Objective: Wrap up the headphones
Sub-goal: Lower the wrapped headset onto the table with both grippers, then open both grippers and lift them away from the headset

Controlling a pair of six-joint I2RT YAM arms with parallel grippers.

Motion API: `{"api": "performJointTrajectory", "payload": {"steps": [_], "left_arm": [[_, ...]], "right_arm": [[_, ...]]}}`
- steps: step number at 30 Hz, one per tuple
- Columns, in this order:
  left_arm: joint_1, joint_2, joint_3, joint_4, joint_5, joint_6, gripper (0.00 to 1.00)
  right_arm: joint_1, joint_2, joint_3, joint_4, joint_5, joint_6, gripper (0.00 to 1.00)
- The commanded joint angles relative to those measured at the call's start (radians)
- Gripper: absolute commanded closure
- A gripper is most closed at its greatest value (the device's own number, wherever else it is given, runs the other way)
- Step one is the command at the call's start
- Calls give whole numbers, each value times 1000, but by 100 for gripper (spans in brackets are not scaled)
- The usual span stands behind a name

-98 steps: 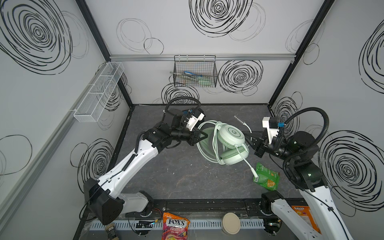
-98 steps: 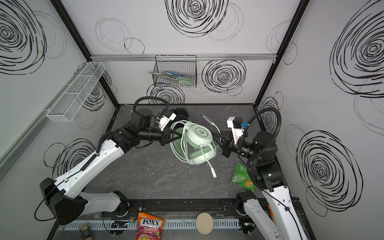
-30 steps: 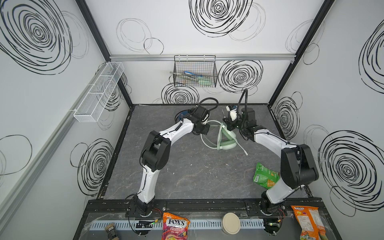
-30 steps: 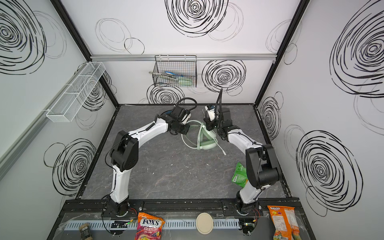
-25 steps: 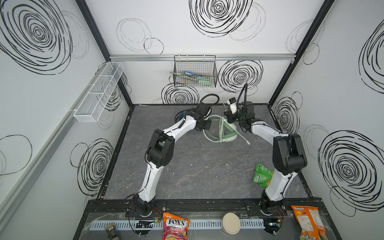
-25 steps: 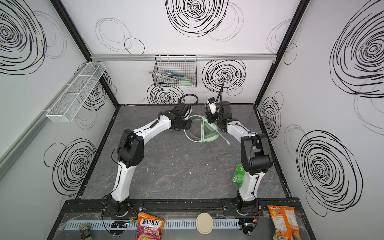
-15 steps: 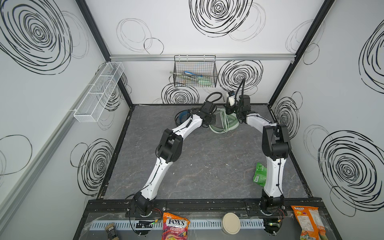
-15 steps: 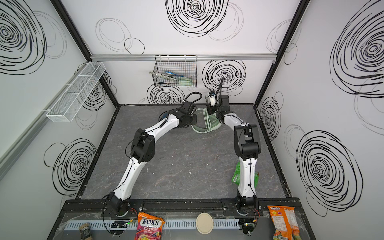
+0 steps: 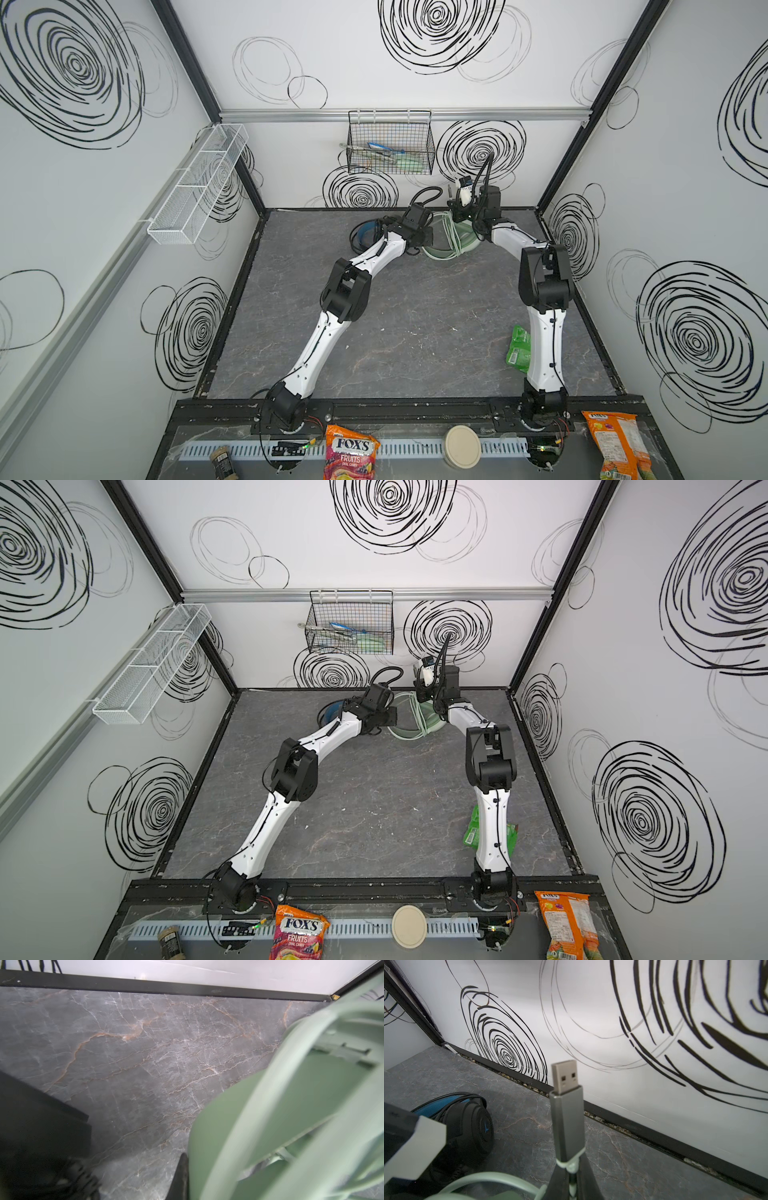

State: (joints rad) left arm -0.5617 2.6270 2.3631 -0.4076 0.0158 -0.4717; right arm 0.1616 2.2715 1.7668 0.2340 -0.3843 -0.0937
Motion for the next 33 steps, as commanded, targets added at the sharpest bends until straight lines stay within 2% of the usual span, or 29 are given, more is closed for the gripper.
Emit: {"api": "performJointTrajectory", "payload": {"steps": [1, 4, 11, 16, 18, 21, 22, 25, 26, 30, 33], "left_arm": [[6, 33, 34, 74, 22, -45, 100], [7, 40, 37, 82, 26, -51, 100], [28, 49, 38, 71, 45, -50, 100], [31, 59, 42, 82, 42, -51, 99], [31, 64, 43, 82, 46, -60, 98], [29, 68, 42, 86, 51, -65, 86], [29, 67, 41, 88, 51, -68, 83], [28, 65, 43, 96, 53, -72, 79], [27, 65, 41, 96, 52, -73, 79], [26, 60, 40, 90, 43, -68, 78], [24, 52, 35, 85, 39, -68, 71]], "right_arm": [[-1, 44, -34, -38, -19, 13, 85], [1, 49, -33, -48, -3, -3, 84], [3, 75, 31, -70, 66, 10, 71], [20, 79, 71, -105, 174, 41, 62], [31, 72, 97, -125, 239, 41, 55], [45, 71, 174, -163, 345, 47, 42], [45, 74, 211, -174, 369, 48, 33], [43, 89, 317, -211, 411, 49, 15], [39, 96, 355, -224, 418, 54, 12], [36, 107, 457, -258, 433, 70, 10], [36, 83, 464, -260, 456, 93, 9]]}}
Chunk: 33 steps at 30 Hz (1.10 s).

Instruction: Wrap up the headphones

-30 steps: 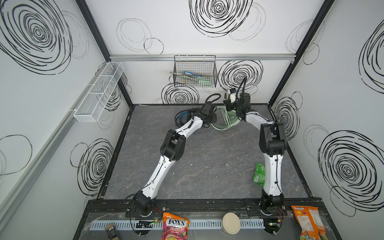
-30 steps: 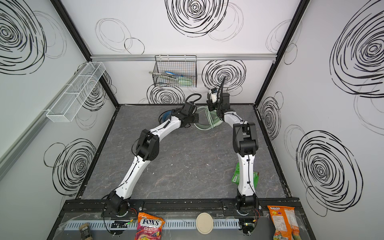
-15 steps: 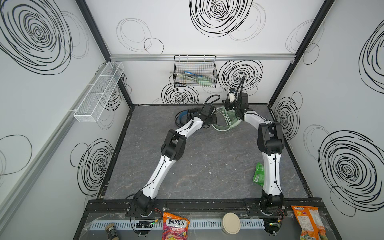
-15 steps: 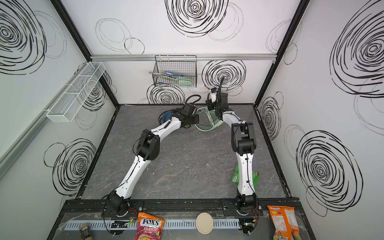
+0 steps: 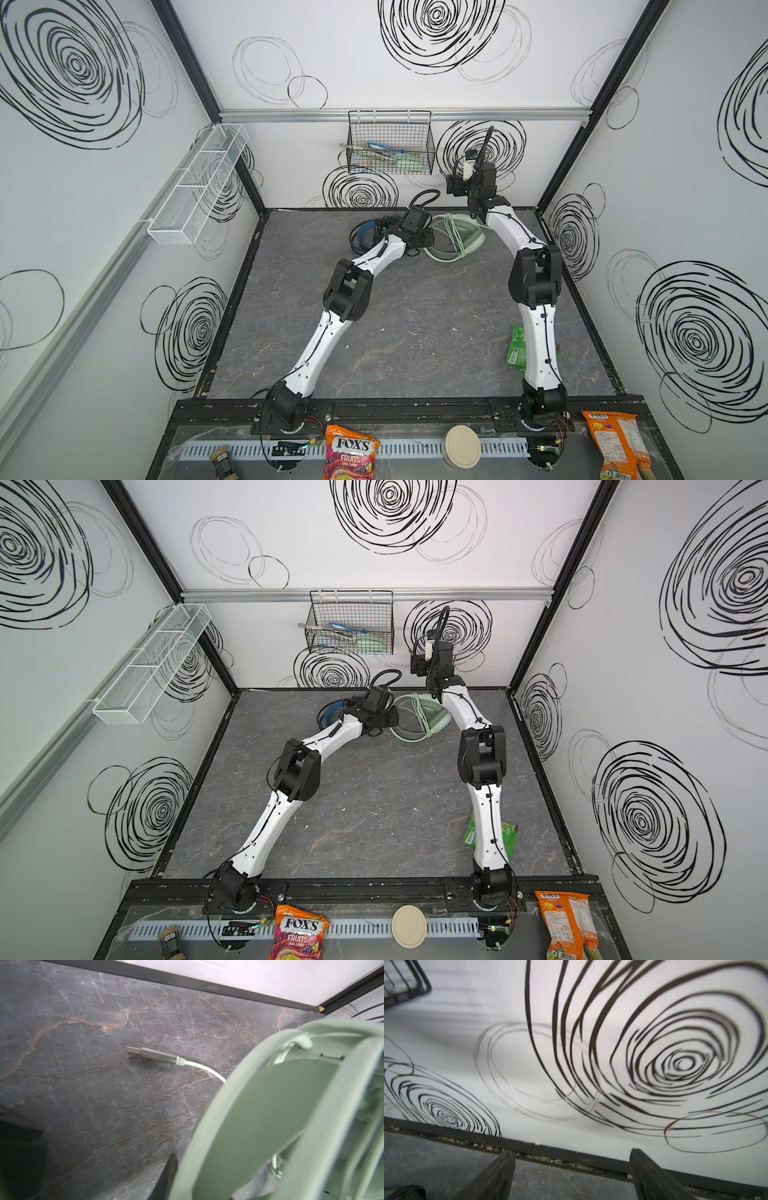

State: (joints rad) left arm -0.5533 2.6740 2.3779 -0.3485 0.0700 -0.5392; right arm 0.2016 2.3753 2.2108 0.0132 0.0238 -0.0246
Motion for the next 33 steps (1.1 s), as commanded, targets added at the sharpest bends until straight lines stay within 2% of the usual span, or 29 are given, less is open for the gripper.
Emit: {"api": "performJointTrajectory", "payload": {"steps": [1, 4, 8, 9, 13, 14, 15, 24, 30, 33], "left_arm": [[15, 1, 17, 25, -16, 0, 69], [13, -14, 3, 29, -18, 2, 59], [13, -29, 12, 26, -28, 5, 57], [13, -33, 16, 23, -29, 7, 54], [10, -60, 36, 4, -37, 14, 28], [9, -72, 35, 1, -41, 16, 9], [6, -82, 35, -2, -40, 15, 4], [-26, -172, 63, -61, 14, 42, 4], [-59, -360, -113, -121, -31, 44, 4], [-85, -505, -259, -162, -76, 106, 4]], "right_arm": [[-2, -30, 19, -40, 58, 33, 9], [-1, -59, 17, -39, 82, 54, 9], [-1, -103, 10, -34, 116, 79, 9], [-1, -118, -1, -31, 126, 83, 9], [1, -219, -118, 17, 168, 115, 6], [1, -248, -154, 33, 172, 119, 4], [2, -271, -185, 47, 176, 121, 2], [2, -493, -403, 111, 203, 121, 3], [-4, -734, -710, 243, 271, 194, 3], [-19, -862, -875, 273, 308, 276, 3]]}}
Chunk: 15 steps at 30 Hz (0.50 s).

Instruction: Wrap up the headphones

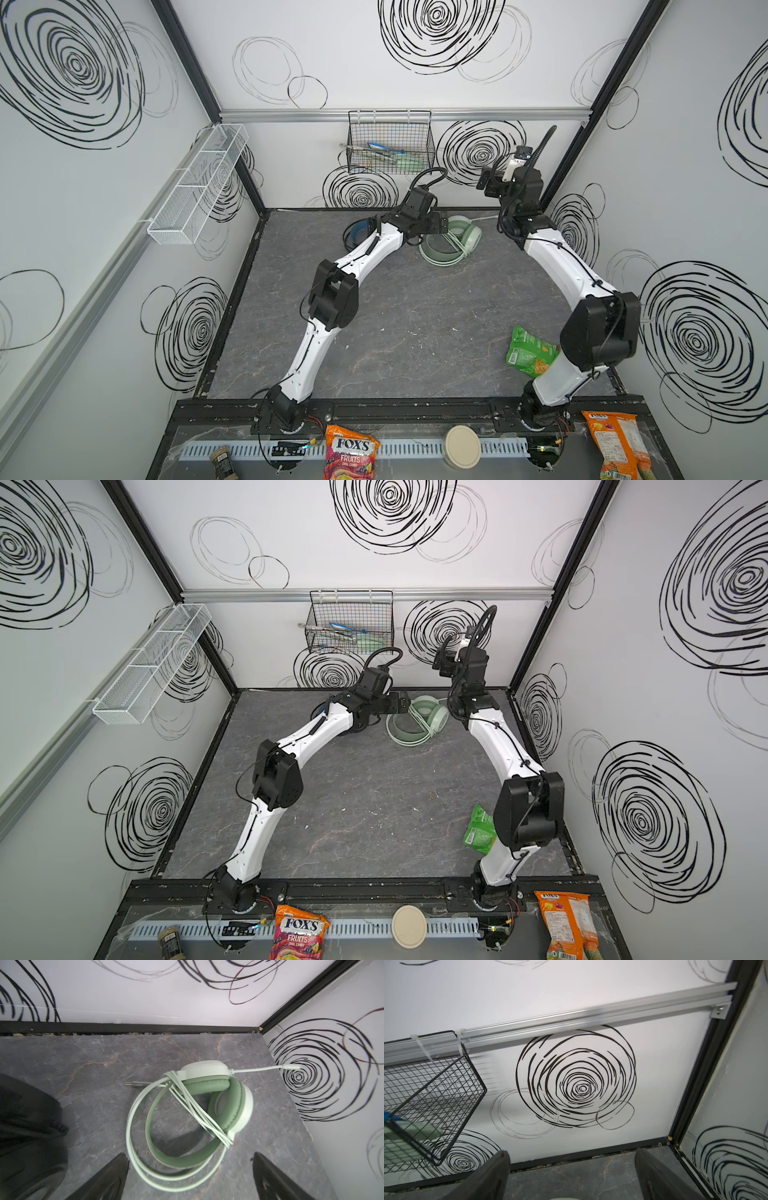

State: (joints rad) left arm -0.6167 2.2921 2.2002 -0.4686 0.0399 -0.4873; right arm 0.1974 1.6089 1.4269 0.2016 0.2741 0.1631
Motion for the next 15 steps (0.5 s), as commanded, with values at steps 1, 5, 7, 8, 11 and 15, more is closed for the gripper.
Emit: {"api": "performJointTrajectory", "payload": {"steps": [1, 5, 7, 8, 11, 15], "left_arm": [[-32, -195, -163, -36, -59, 94, 4], [-87, -573, -600, 165, -151, 210, 4], [-103, -748, -784, 233, -233, 240, 4], [-96, -831, -874, 259, -262, 237, 4], [11, -1017, -1105, 254, -312, 142, 4], [147, -1208, -1378, 321, -511, 110, 4]], "right_arm": [[-26, -137, -160, 102, 56, 112, 3], [-56, -323, -430, 169, 114, 148, 3], [-71, -413, -578, 198, 186, 164, 3], [-94, -459, -666, 207, 183, 173, 3], [-164, -565, -892, 230, 78, 108, 3], [-164, -570, -1017, 184, -40, -10, 3]]}}
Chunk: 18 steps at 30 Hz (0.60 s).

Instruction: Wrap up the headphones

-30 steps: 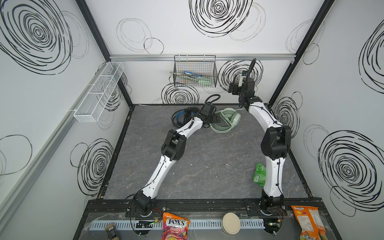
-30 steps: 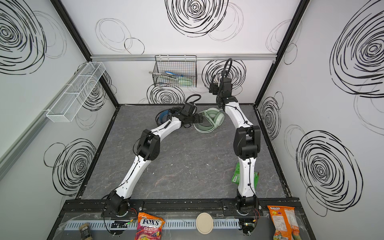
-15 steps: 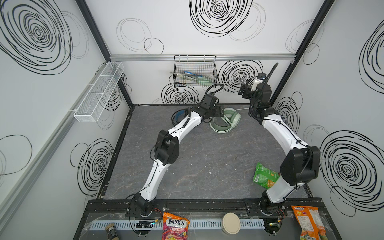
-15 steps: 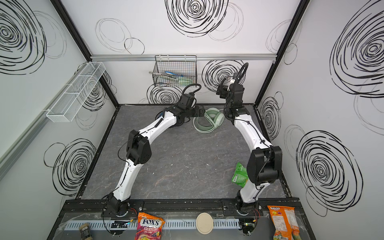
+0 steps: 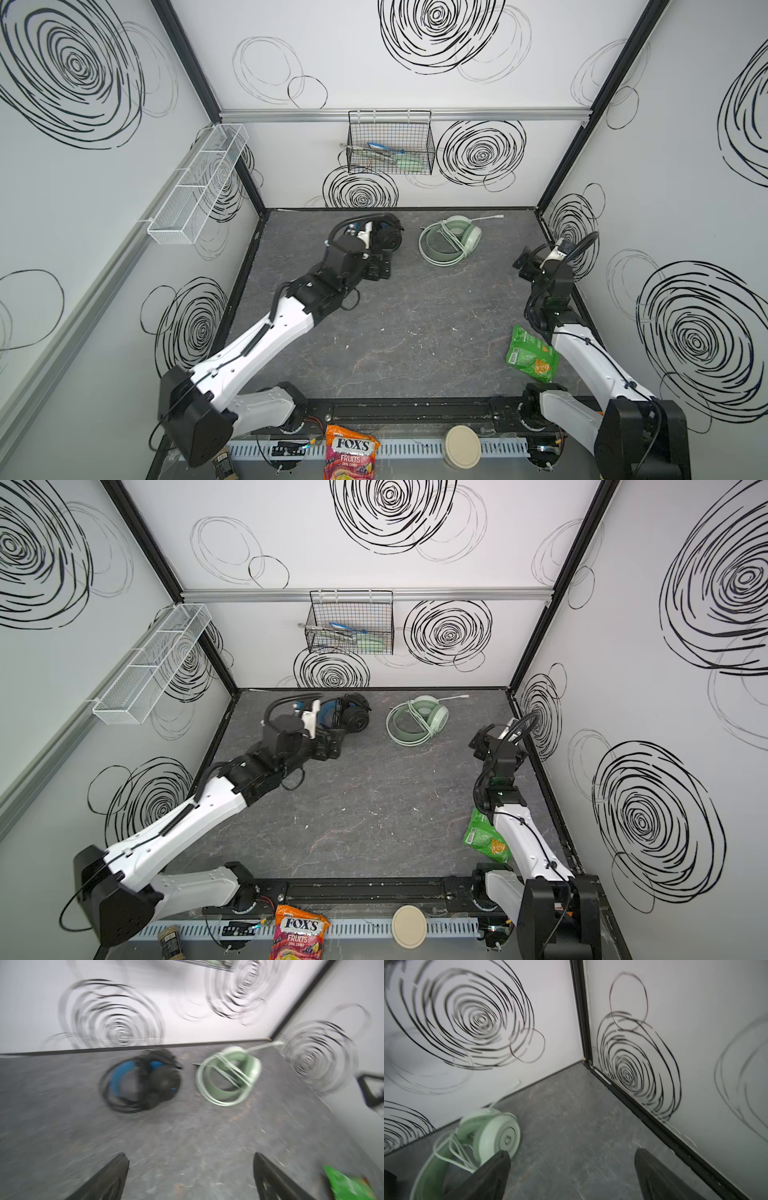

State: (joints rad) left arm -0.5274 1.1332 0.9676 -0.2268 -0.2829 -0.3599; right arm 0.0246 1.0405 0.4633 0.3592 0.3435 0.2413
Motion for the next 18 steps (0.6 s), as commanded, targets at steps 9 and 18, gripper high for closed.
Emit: {"api": "performJointTrajectory", "payload": {"steps": [9, 18], "left_arm": [[242, -170, -794, 1091, -361, 267, 4], [298, 257, -782, 1544, -204, 437, 4]], "right_arm": [[19, 286, -103, 304, -305, -190, 3], [-6, 332, -75, 340, -348, -241, 3]]}}
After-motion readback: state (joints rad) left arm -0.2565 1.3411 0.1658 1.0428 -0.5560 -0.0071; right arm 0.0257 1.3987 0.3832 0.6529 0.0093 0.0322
